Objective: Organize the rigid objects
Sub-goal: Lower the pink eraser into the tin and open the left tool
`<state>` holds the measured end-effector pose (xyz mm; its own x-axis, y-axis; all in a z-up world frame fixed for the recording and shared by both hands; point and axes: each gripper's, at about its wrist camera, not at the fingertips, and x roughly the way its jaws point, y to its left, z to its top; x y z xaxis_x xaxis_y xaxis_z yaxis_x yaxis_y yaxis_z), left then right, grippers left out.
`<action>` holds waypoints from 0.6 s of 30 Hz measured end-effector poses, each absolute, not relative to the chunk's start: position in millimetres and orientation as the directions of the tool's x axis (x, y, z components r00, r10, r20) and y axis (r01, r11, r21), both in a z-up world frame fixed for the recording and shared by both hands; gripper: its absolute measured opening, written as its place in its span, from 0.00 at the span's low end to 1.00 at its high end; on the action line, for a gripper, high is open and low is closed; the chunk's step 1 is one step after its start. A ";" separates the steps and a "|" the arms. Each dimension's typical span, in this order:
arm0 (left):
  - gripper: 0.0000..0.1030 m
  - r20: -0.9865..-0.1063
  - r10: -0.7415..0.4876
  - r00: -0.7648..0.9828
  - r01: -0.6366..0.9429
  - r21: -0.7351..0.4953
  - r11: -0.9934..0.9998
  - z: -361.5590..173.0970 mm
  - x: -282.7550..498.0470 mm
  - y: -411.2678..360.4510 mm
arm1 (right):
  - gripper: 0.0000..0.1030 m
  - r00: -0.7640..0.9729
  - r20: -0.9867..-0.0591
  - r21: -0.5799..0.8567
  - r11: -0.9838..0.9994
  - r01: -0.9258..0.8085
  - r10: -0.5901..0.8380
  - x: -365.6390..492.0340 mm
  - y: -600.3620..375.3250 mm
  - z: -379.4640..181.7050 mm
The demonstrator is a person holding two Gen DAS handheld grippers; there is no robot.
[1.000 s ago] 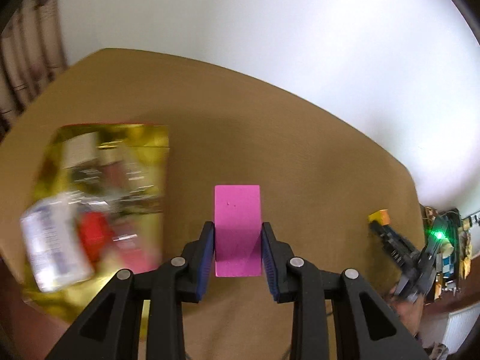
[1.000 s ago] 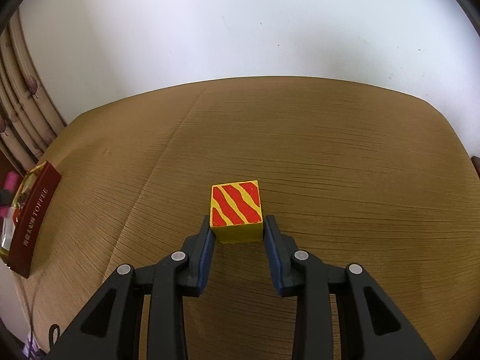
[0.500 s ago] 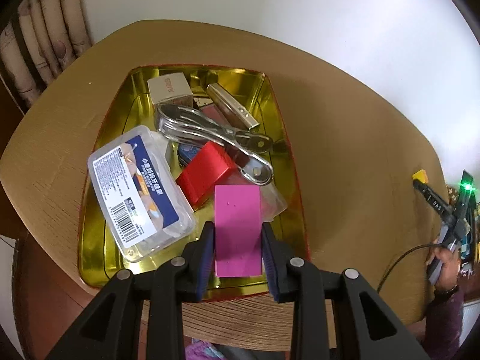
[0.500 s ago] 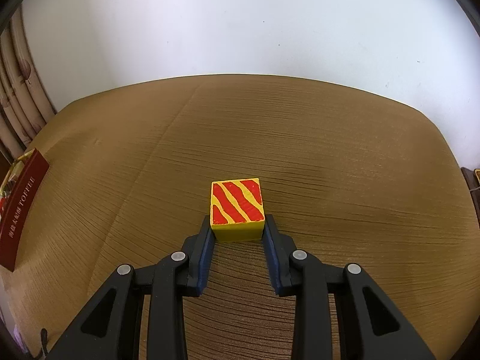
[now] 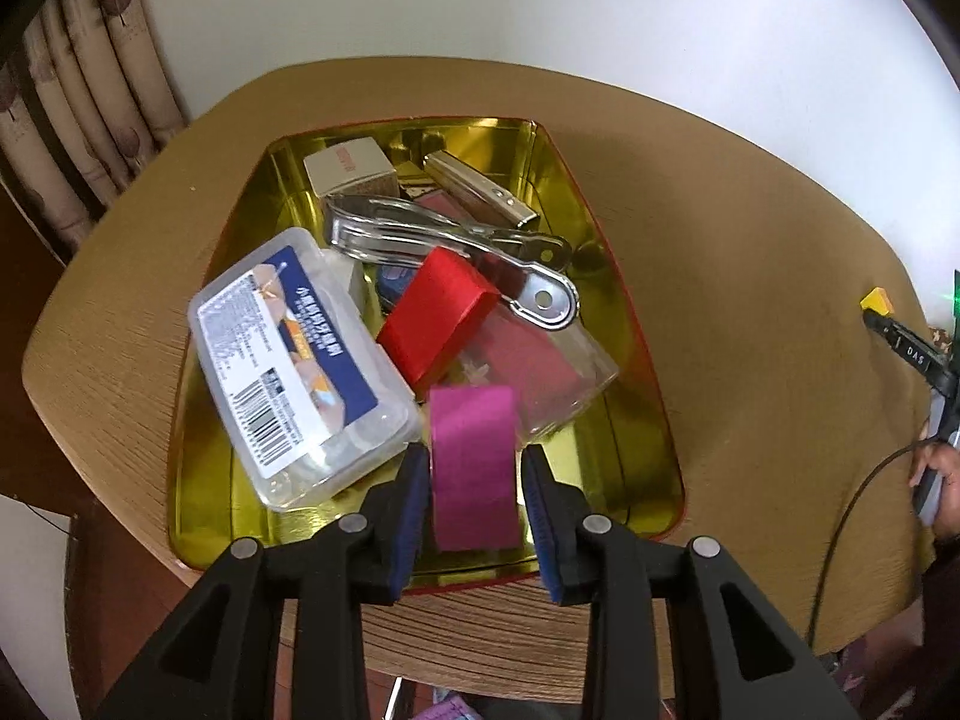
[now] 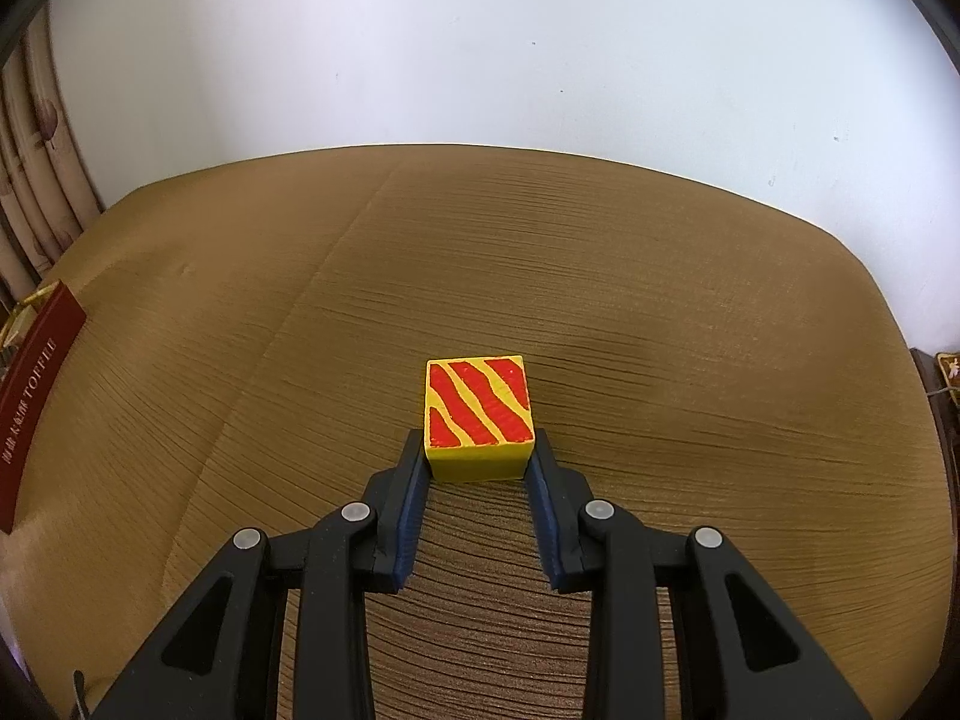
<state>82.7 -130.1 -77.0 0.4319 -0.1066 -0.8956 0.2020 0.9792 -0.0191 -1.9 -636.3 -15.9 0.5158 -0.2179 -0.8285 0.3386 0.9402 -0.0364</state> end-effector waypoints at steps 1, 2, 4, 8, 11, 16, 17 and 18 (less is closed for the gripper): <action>0.33 -0.893 -0.100 0.440 0.203 -0.010 0.979 -76.3 80.1 -129.6 | 0.28 0.514 -0.829 -0.041 0.940 0.338 -0.221 -0.9 -634.7 -16.6; 0.34 -0.886 -0.099 0.452 0.202 -0.007 0.979 -74.7 77.4 -127.9 | 0.28 0.513 -0.829 -0.045 0.940 0.337 -0.224 -0.2 -633.4 -17.1; 0.35 -0.881 -0.098 0.463 0.199 -0.004 0.980 -73.5 74.2 -126.0 | 0.28 0.509 -0.829 -0.057 0.940 0.336 -0.233 1.8 -628.8 -18.1; 0.36 -0.871 -0.086 0.484 0.199 0.014 0.980 -66.5 67.7 -122.1 | 0.28 0.499 -0.827 -0.092 0.939 0.332 -0.258 6.2 -616.3 -19.5; 0.36 -0.862 -0.081 0.501 0.201 0.025 0.979 -61.7 61.2 -118.1 | 0.28 0.492 -0.825 -0.119 0.936 0.331 -0.279 9.1 -606.8 -19.9; 0.36 -0.854 -0.081 0.514 0.195 0.024 0.981 -57.4 54.2 -110.0 | 0.29 0.474 -0.825 -0.155 0.931 0.331 -0.307 15.1 -590.4 -20.9; 0.36 -0.852 -0.079 0.517 0.193 0.026 0.981 -56.1 53.0 -108.4 | 0.29 0.471 -0.827 -0.155 0.929 0.335 -0.308 16.4 -586.6 -20.6; 0.36 -0.851 -0.077 0.519 0.192 0.028 0.981 -55.7 52.7 -107.2 | 0.29 0.469 -0.827 -0.155 0.928 0.339 -0.309 17.2 -584.3 -20.8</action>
